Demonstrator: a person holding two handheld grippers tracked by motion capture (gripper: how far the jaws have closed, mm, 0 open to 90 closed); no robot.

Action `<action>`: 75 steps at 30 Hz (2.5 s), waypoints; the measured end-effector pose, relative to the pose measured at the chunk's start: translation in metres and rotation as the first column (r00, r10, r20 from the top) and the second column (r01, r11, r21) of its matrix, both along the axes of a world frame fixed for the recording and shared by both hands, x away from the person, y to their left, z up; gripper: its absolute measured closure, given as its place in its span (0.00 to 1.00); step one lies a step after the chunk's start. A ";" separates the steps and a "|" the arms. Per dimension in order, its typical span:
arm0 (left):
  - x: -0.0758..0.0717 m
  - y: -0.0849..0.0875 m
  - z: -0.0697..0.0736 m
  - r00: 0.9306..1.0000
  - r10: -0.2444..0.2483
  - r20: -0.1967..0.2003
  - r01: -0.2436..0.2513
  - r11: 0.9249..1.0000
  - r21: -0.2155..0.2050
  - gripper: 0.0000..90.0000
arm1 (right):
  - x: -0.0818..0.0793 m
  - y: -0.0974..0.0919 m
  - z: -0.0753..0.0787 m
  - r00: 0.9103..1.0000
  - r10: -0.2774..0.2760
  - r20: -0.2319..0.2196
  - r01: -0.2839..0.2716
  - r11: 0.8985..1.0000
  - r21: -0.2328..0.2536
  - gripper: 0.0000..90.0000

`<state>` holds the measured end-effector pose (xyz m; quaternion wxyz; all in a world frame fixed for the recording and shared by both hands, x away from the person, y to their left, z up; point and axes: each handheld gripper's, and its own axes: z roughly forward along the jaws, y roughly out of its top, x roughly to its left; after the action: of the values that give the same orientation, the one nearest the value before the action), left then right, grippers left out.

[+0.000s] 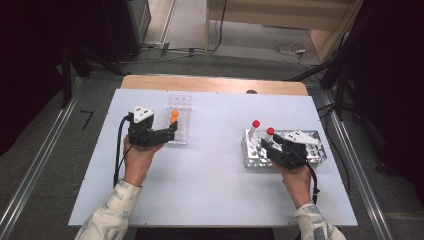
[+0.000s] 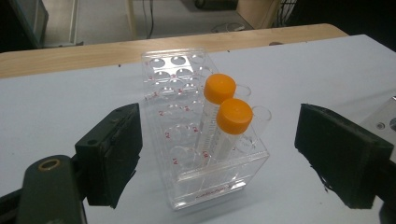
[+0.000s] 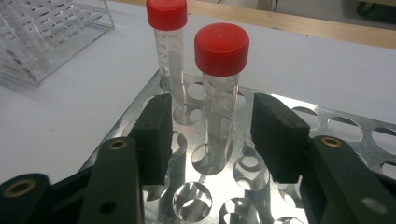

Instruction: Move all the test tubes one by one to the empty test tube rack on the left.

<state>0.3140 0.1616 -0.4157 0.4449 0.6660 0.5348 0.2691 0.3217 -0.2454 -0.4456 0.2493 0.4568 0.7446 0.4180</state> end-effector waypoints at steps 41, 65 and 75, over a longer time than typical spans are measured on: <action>-0.001 -0.001 0.001 1.000 -0.003 0.003 0.003 1.000 -0.011 0.18 | -0.011 0.003 0.049 0.994 0.024 0.102 -0.027 0.999 0.023 0.79; -0.003 0.000 0.003 1.000 -0.005 0.006 0.005 1.000 -0.021 0.18 | -0.025 0.058 0.055 0.976 0.196 0.098 -0.197 0.980 0.008 0.79; -0.004 -0.002 0.004 1.000 -0.012 0.008 0.013 1.000 -0.023 0.18 | -0.024 0.097 0.041 0.959 0.278 0.056 -0.277 0.961 -0.018 0.79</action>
<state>0.3099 0.1598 -0.4118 0.4563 0.6631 0.5319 0.2629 0.2975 -0.1483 -0.4045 0.2121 0.3343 0.7958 0.4582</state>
